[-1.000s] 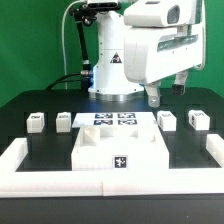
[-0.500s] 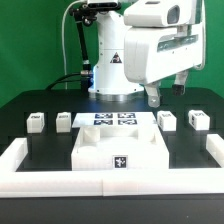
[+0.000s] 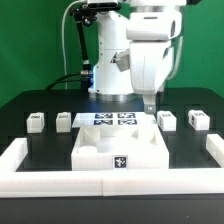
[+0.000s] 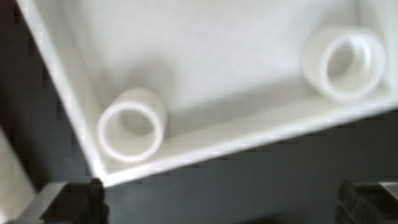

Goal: Assemble square table

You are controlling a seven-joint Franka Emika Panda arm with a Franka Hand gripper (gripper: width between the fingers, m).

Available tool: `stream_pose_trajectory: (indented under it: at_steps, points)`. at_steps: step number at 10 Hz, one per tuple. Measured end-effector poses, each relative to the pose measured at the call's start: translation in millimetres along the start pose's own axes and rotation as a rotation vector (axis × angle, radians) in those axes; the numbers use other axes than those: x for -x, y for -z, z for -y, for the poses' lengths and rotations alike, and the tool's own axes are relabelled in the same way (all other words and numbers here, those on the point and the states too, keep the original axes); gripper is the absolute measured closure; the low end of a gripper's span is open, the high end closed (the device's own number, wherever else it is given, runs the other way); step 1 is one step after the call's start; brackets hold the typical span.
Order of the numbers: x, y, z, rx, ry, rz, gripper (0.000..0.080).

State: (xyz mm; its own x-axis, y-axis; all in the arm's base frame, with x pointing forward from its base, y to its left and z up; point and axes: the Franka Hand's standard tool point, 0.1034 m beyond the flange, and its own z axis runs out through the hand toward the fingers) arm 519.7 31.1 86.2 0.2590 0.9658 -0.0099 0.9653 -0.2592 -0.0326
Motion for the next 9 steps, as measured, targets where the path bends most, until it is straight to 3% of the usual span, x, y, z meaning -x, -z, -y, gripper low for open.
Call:
stream_pose_trajectory:
  at_steps: [1, 4, 6, 9]
  points:
    - [8.0, -2.6, 1.5, -0.009, -0.014, 0.005, 0.015]
    - [9.1, -2.9, 0.7, -0.009, 0.003, 0.005, 0.015]
    - [20.4, -1.3, 0.3, 0.019, 0.227, 0.006, 0.015]
    - [32.0, -8.8, 14.7, -0.009, 0.222, 0.013, 0.015]
